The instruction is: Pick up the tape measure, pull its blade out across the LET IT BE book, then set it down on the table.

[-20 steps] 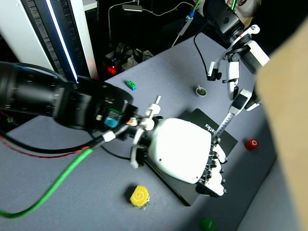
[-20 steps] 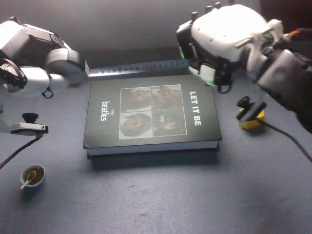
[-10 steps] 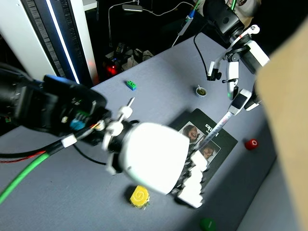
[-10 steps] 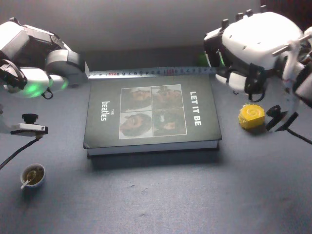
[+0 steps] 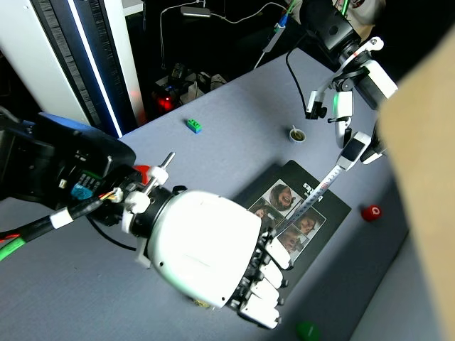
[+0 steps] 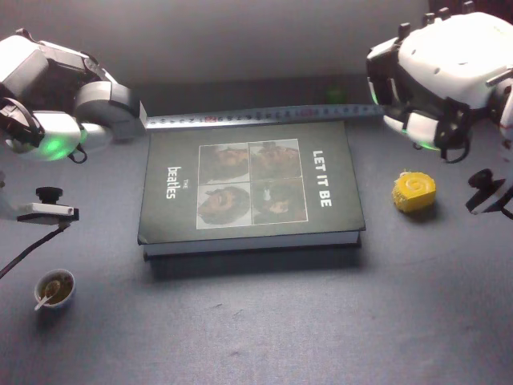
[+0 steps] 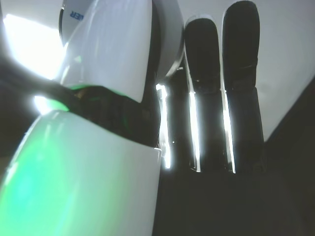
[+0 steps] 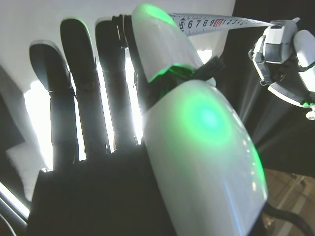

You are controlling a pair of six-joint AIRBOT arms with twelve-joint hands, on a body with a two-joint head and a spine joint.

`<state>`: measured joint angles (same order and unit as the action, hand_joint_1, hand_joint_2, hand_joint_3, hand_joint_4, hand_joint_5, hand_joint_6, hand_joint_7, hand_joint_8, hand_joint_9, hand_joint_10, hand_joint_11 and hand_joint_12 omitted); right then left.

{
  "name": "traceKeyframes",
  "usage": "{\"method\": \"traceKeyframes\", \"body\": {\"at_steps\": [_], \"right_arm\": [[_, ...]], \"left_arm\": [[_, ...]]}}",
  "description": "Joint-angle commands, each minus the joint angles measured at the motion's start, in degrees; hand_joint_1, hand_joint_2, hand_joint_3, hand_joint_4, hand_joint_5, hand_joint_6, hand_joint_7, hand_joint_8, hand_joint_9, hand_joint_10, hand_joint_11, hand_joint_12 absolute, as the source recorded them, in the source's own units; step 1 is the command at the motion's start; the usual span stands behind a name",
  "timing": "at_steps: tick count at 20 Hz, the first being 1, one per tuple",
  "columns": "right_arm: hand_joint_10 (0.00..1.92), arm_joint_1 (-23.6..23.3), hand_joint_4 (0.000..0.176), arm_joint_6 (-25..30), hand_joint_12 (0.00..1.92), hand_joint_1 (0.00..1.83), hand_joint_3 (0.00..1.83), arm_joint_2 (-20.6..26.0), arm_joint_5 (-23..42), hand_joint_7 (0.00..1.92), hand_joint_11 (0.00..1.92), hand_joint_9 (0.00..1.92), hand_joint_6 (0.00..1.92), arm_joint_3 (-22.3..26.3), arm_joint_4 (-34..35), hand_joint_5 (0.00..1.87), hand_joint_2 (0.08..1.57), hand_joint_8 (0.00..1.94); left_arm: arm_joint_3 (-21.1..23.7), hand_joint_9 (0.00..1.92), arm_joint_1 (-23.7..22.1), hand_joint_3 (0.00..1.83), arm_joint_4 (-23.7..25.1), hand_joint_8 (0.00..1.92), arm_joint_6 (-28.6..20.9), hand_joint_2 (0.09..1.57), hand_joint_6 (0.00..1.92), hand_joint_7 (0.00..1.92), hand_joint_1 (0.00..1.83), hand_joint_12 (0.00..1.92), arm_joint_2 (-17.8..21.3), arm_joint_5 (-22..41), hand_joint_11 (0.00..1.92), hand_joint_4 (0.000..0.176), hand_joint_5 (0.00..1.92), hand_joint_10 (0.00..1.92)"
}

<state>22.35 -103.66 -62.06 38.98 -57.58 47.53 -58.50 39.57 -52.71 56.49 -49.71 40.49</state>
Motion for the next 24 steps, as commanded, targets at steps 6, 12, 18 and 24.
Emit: {"method": "traceKeyframes", "body": {"at_steps": [6, 12, 18, 24], "right_arm": [[1.15, 0.3, 0.0, 0.1, 1.62, 1.15, 0.0, 2.6, 7.0, 0.83, 0.54, 0.68, 1.39, 0.6, -2.2, 0.69, 1.24, 1.29], [1.17, 0.5, 0.0, 0.6, 1.64, 1.14, 0.0, 4.0, 6.9, 0.82, 0.53, 0.66, 1.41, 0.8, -2.9, 0.67, 1.25, 1.31], [1.17, 0.7, 0.006, 1.3, 1.63, 1.14, 0.0, 5.5, 6.8, 0.81, 0.51, 0.67, 1.43, 0.8, -2.9, 0.68, 1.25, 1.29], [1.16, 0.8, 0.013, 1.9, 1.62, 1.14, 0.0, 6.7, 6.5, 0.79, 0.51, 0.66, 1.44, 0.8, -2.9, 0.68, 1.25, 1.32]], "left_arm": [[-0.3, 0.91, -0.4, 0.0, 1.2, 0.98, -0.1, 1.12, 0.9, 1.02, 1.38, 1.07, 1.0, 7.3, 0.86, 0.0, 0.9, 1.26], [-0.2, 0.93, -0.5, 0.0, 1.1, 0.98, -0.1, 1.11, 0.84, 1.01, 1.38, 1.05, 1.1, 7.3, 0.88, 0.0, 0.94, 1.24], [-0.3, 0.9, -0.4, 0.0, 1.1, 0.92, -0.1, 1.11, 0.95, 1.04, 1.38, 1.09, 1.0, 7.3, 0.83, 0.0, 0.89, 1.27], [-0.1, 0.92, -0.3, 0.0, 1.0, 0.98, -0.1, 1.11, 0.87, 1.01, 1.38, 1.11, 1.1, 7.3, 0.85, 0.0, 0.93, 1.26]]}}
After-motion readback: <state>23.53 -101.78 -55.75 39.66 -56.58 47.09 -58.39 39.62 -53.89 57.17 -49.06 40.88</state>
